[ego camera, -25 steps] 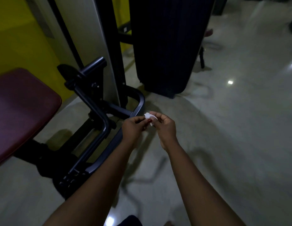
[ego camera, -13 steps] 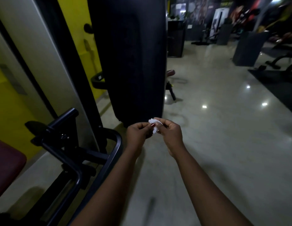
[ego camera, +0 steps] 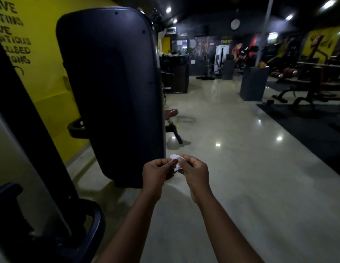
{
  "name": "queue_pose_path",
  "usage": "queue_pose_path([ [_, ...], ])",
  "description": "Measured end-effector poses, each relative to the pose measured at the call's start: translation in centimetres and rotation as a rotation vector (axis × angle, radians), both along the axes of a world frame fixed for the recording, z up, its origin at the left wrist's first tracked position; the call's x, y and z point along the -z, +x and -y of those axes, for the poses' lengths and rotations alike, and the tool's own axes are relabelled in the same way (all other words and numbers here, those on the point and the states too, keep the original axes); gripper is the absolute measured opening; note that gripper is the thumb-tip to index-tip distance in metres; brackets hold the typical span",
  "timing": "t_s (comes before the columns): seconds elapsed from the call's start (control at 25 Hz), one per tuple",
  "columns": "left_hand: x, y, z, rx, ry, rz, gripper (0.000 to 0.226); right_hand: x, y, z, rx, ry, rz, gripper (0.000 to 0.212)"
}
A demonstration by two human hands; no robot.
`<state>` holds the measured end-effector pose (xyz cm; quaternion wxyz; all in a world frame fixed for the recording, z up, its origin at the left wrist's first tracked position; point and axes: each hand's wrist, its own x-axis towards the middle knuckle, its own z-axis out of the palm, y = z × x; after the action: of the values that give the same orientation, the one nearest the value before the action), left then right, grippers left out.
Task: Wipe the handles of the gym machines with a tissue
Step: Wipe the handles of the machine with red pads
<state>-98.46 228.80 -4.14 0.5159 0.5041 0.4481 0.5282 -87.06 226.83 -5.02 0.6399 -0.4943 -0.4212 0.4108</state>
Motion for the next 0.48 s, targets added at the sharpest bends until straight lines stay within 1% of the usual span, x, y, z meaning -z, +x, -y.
queue_pose_path([
  [0.04,-0.1,1.4,-2.5,0.010,-0.005,0.002,0.012,-0.1,1.4,-2.5,0.011,-0.017,0.003,0.034],
  [0.16,-1.0,6.0,-10.7,0.019,-0.013,0.002,0.014,-1.2,6.1,-10.9,0.039,-0.044,0.038,0.021],
  [0.28,-2.4,10.2,-18.4,0.026,-0.002,0.014,0.014,-2.9,10.4,-18.4,0.056,-0.046,0.066,0.024],
  [0.48,-3.5,19.1,-29.2,0.072,0.003,0.022,0.013,-4.3,18.8,-28.6,0.105,-0.023,0.040,0.025],
])
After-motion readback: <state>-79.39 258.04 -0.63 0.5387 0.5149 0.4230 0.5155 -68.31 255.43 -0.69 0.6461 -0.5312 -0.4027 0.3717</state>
